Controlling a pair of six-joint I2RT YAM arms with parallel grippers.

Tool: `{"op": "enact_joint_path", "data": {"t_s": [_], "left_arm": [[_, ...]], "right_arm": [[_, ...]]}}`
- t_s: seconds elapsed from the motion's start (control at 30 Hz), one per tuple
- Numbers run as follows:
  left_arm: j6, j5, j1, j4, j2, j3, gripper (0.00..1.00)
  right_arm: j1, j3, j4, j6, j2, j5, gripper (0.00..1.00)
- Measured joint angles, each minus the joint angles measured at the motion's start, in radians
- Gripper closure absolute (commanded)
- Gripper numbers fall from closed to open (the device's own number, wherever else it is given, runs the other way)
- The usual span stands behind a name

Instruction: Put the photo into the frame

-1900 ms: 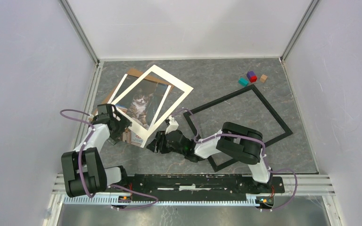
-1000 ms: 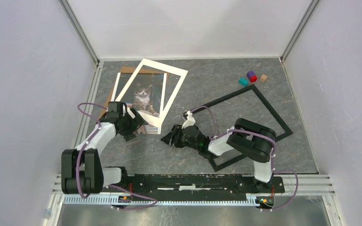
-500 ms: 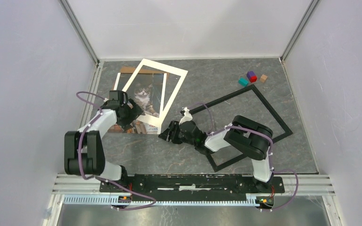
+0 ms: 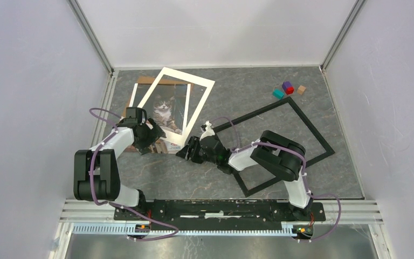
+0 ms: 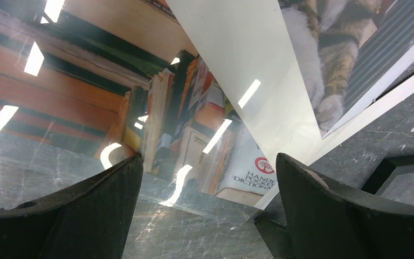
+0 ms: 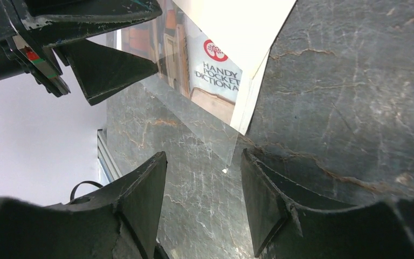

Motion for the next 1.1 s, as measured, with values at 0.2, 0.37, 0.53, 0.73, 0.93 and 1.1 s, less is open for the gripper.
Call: {"op": "enact_joint_path", "data": {"t_s": [0.2, 0.37, 0.53, 0.73, 0.93, 1.1], "left_arm": [[0.000, 0.010, 0.000, 0.007, -0.007, -0.011, 0.00], [0.000, 0.018, 0.000, 0.010, -0.007, -0.012, 0.00], [0.001, 0.038, 0.005, 0.025, -0.023, -0.031, 0.00], [-0.003, 0.089, 0.005, 0.059, -0.082, -0.093, 0.00], [-0.004, 0.077, 0.002, -0.010, -0.168, -0.121, 0.00], [0.019, 0.000, 0.002, -0.093, -0.246, -0.062, 0.00]], "right_arm": [[0.000, 0.032, 0.000, 0.024, 0.027, -0.019, 0.40], [0.000, 0.034, 0.015, 0.041, 0.032, -0.053, 0.40], [0.000, 0.031, 0.037, 0.050, 0.031, -0.082, 0.39], [-0.004, -0.049, -0.001, 0.006, -0.061, -0.079, 0.37], [-0.022, -0.064, -0.100, -0.179, -0.166, -0.064, 0.32], [-0.036, 0.063, -0.232, -0.358, -0.129, -0.080, 0.30]]}}
